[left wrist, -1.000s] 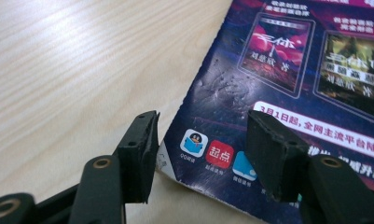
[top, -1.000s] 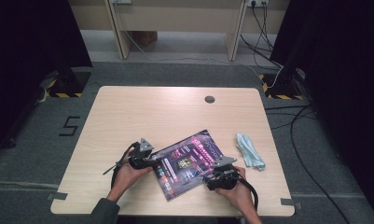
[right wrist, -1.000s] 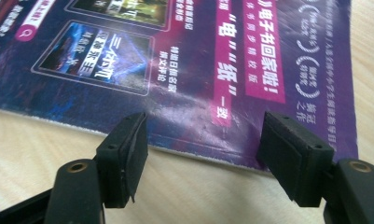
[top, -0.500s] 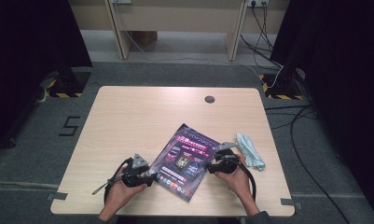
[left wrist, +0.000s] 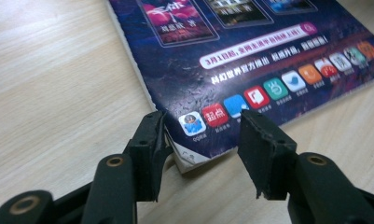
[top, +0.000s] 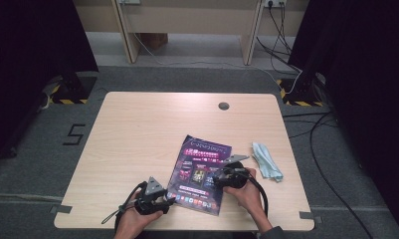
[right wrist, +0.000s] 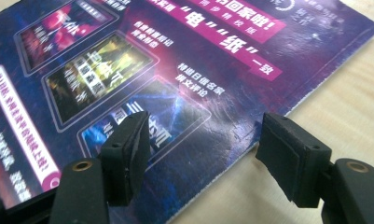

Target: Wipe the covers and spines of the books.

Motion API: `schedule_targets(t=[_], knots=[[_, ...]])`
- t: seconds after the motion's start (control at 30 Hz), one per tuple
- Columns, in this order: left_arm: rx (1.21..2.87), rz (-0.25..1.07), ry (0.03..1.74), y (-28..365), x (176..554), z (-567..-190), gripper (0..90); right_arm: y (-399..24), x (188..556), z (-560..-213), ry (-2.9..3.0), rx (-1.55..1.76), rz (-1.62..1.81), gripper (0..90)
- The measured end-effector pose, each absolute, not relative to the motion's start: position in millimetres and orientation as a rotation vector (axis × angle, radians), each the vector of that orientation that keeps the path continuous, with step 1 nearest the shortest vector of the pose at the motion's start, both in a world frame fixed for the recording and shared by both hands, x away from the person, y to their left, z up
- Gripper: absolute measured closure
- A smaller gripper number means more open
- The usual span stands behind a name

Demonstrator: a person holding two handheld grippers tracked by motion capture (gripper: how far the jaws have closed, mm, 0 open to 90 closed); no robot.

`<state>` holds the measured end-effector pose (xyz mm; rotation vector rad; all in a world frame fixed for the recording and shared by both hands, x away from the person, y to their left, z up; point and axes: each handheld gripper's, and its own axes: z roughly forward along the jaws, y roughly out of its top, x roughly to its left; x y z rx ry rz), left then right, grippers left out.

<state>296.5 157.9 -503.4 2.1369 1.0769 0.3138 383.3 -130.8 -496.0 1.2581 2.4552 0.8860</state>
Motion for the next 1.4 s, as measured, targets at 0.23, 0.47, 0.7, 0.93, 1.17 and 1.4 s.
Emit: schedule_targets(t=[0.23, 0.47, 0.7, 0.93, 1.17, 1.4], knots=[[2.168, 0.345, 1.039, 146.3, 293.5, -504.8, 50.7, -128.2, 400.3, -493.9, 2.447, 1.220, 0.849, 38.2], [2.153, 0.321, 1.031, 145.4, 293.0, -503.6, 50.0, -128.6, 402.0, -493.2, 2.437, 1.204, 0.835, 37.4], [2.061, 0.282, 1.036, 156.3, 294.1, -496.3, 38.9, -145.0, 402.2, -473.7, 2.366, 1.198, 0.903, 37.6], [2.014, 0.249, 1.058, 169.3, 294.2, -495.1, 30.9, -178.4, 406.8, -458.2, 2.296, 1.245, 0.929, 38.2], [1.999, 0.243, 1.052, 178.6, 292.1, -495.0, 33.3, -207.2, 409.5, -449.9, 2.226, 1.326, 0.922, 37.9], [2.036, 0.217, 0.995, 170.9, 290.0, -498.1, 39.3, -239.6, 407.8, -447.1, 2.170, 1.385, 0.870, 37.7]])
